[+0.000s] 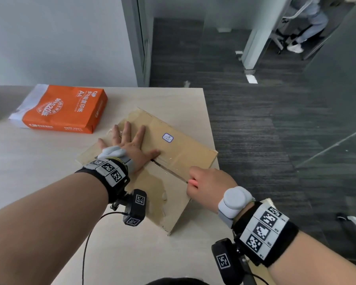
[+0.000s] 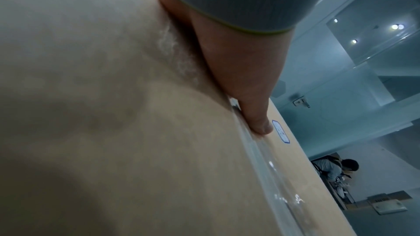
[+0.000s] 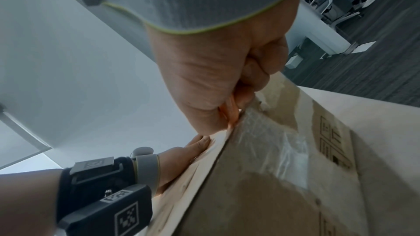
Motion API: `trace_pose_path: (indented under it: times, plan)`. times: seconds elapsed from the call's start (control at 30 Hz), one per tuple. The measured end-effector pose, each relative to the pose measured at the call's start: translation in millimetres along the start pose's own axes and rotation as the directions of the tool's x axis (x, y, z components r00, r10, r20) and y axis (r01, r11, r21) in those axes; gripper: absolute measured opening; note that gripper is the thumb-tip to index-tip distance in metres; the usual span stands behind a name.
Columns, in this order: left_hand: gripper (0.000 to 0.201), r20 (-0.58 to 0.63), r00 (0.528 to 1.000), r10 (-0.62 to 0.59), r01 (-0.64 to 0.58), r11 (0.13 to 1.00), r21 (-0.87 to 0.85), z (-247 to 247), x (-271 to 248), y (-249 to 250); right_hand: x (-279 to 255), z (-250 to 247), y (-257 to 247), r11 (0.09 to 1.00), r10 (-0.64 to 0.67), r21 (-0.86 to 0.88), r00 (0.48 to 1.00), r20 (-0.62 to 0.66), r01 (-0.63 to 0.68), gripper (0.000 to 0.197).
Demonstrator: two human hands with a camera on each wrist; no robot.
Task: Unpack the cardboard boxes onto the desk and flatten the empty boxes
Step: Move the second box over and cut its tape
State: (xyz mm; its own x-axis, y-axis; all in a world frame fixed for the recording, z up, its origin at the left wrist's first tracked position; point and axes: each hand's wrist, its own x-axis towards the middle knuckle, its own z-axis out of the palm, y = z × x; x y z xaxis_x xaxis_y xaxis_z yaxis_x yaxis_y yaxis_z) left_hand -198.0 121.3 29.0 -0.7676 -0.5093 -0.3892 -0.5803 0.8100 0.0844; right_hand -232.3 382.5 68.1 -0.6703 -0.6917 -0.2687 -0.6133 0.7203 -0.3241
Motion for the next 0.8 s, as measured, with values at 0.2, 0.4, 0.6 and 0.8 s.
trace_pose_path:
  times: [0.2,0.4,0.6,0.8]
  plan:
    - [0.112,-0.029,1.0,-0.004,0.004,1.0,-0.001,4.0,6.3,-1.0,-16.1,2.4,10.0,0.998,0.037,0.059,0.999,-0.033,-0.035,0.028]
    - [0.1,-0.05,0.999,-0.008,0.009,1.0,0.017,-6.1,0.4,6.2,-31.3,-4.0,23.2,0.985,0.08,0.16,0.995,-0.06,-0.069,0.026]
    - [0.047,-0.201,0.837,0.509,-0.507,0.86,0.065,-12.1,-49.0,56.8,-24.2,13.1,39.9,0.737,0.248,0.668,0.96,-0.128,-0.101,0.03]
    - [0.083,0.137,0.718,0.682,-0.692,0.681,0.238,-9.9,-96.1,77.0,-29.0,25.6,31.8,0.396,0.283,0.916,0.957,-0.061,-0.059,0.028]
